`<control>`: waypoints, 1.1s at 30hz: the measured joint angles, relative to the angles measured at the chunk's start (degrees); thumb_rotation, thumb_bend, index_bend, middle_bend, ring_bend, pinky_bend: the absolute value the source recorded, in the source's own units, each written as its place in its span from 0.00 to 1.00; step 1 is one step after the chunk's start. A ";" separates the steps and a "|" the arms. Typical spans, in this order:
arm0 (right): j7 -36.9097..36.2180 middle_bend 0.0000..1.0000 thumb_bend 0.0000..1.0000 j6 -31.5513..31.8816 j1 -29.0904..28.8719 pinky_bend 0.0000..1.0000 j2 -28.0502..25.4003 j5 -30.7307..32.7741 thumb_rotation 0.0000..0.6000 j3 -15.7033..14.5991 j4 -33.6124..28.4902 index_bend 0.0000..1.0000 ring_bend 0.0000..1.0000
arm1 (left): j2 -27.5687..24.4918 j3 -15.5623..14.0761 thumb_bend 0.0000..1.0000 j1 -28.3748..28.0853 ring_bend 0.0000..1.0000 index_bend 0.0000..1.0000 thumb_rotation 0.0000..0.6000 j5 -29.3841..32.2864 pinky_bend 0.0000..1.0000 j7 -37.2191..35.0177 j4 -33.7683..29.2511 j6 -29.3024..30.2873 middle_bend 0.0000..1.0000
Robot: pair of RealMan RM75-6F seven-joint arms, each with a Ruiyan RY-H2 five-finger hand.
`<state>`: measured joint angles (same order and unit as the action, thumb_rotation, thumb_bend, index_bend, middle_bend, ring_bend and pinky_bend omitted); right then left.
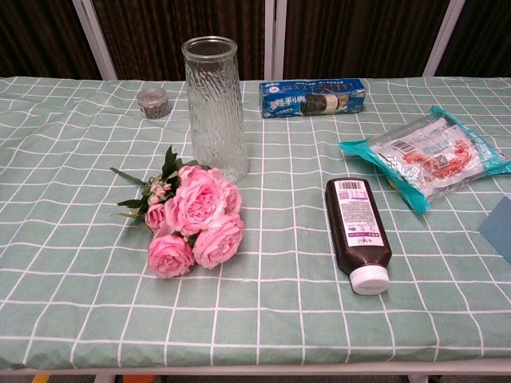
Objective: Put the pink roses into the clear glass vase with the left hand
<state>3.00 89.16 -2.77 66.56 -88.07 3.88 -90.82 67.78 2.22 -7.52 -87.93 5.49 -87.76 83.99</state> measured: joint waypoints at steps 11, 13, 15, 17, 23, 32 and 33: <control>-0.37 0.00 0.16 -1.78 -0.70 0.00 -0.64 0.53 1.00 0.12 -0.97 0.00 0.00 | 0.54 -0.36 0.10 -0.75 0.00 0.07 1.00 -0.10 0.13 -0.37 0.34 -1.26 0.00; -0.40 0.00 0.16 -1.79 -0.80 0.00 -0.92 0.92 1.00 0.46 -1.41 0.00 0.00 | 0.54 -0.61 0.10 -1.06 0.00 0.07 1.00 -0.49 0.13 -0.99 0.14 -1.82 0.00; -0.26 0.00 0.16 -2.18 -0.94 0.00 -0.97 1.30 1.00 0.55 -1.64 0.00 0.00 | 0.56 -1.03 0.10 -1.50 0.00 0.07 1.00 -1.08 0.13 -1.61 -0.07 -2.72 0.00; -0.04 0.00 0.16 -2.93 -1.16 0.00 -0.91 1.57 1.00 0.51 -1.76 0.00 0.00 | 0.71 -1.66 0.10 -2.33 0.00 0.07 1.00 -2.15 0.13 -2.03 -0.27 -4.19 0.00; 0.24 0.00 0.16 -3.97 -1.45 0.00 -0.40 1.92 1.00 0.09 -1.35 0.00 0.00 | 3.01 -2.59 0.10 -7.07 0.00 0.07 1.00 -6.16 0.13 -1.52 -0.56 -9.54 0.00; -0.53 0.00 0.16 -2.27 -0.32 0.00 -1.83 2.39 1.00 0.26 -1.59 0.00 0.00 | 8.11 -1.71 0.10 -17.08 0.00 0.07 1.00 -8.50 0.13 -2.33 0.06 -21.23 0.00; -0.66 0.00 0.16 -2.28 -0.27 0.00 -1.91 2.57 1.00 0.30 -1.50 0.00 0.00 | 8.48 -1.50 0.10 -17.97 0.00 0.06 1.00 -8.25 0.13 -2.86 0.07 -22.44 0.00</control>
<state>2.34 86.88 -3.04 64.65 -85.50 4.18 -92.33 76.26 0.73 -25.48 -96.18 2.63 -87.69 61.54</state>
